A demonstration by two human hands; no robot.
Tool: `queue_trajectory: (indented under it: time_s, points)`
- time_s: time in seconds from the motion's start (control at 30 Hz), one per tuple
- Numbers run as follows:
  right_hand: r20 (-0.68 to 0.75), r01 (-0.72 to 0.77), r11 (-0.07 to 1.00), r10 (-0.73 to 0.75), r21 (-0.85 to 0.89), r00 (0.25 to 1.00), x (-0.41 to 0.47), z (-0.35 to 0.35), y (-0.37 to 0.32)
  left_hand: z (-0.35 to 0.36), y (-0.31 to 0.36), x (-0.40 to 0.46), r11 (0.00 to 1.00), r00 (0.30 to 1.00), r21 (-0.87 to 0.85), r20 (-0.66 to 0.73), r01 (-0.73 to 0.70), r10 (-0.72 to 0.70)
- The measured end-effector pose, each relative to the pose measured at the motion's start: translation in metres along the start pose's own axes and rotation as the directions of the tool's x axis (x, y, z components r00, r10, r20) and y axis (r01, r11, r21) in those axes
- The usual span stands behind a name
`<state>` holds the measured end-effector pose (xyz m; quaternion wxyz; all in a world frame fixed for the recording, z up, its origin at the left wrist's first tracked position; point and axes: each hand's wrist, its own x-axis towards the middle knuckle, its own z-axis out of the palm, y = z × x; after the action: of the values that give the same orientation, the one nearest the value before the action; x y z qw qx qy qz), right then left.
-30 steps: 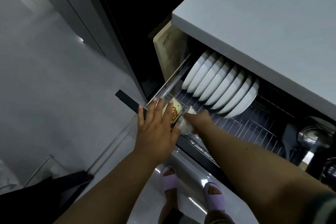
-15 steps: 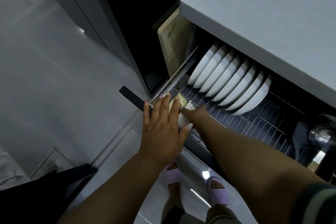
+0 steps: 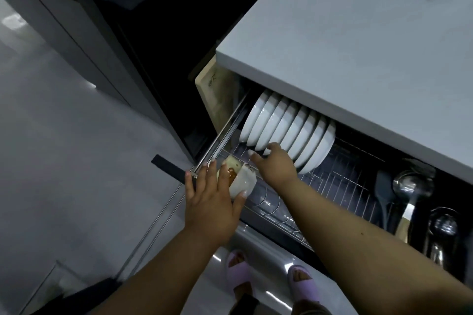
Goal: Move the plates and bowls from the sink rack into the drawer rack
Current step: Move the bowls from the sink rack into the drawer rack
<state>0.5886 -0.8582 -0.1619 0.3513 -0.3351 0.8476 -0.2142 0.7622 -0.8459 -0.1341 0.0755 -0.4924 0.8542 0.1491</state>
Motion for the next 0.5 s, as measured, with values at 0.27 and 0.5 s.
queue_trajectory:
  time_s: [0.27, 0.5]
  points:
    - [-0.291, 0.002, 1.0, -0.003, -0.002, 0.957, -0.055, -0.095, 0.03, -0.034, 0.04, 0.02, 0.993, 0.993, -0.103, 0.093, -0.06, 0.069]
    - [-0.507, -0.052, 0.998, 0.028, -0.033, 0.861, -0.102, -0.183, 0.071, -0.06, 0.11, 0.029, 0.96, 0.96, -0.11, 0.082, -0.259, 0.268]
